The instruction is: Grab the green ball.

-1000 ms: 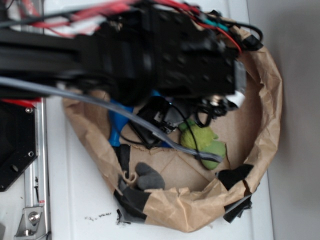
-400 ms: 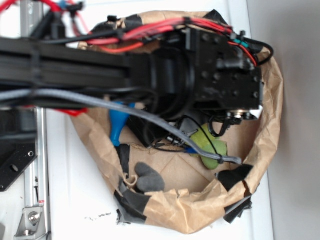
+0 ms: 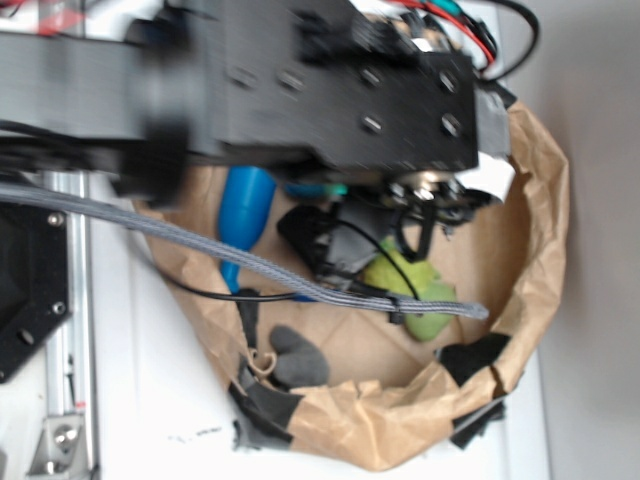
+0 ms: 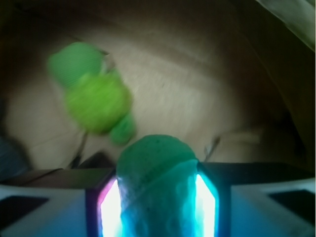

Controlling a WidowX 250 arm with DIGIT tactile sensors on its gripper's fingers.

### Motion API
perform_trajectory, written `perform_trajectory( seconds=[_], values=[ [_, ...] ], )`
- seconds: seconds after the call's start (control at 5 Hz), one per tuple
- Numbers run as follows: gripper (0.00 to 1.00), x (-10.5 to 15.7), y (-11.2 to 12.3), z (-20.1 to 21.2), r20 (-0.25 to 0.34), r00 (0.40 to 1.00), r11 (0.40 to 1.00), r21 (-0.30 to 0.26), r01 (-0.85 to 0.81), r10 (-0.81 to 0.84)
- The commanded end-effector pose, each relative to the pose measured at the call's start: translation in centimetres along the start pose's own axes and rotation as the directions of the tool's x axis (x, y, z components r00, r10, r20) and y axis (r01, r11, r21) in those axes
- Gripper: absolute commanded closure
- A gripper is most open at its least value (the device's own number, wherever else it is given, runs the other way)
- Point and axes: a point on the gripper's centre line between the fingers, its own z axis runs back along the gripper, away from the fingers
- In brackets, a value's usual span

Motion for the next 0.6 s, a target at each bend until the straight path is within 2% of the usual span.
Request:
perform_trajectory(
  seconds=[0.0,0.4],
  values=[
    [1.00,-0.5,0.1,9.0,0.142,0.956,0.965,0.025,-0.261,0.255],
    [1.00,-0.7,-0.1,8.0,0.083,0.951,0.954,0.017,-0.301,0.298]
  ],
)
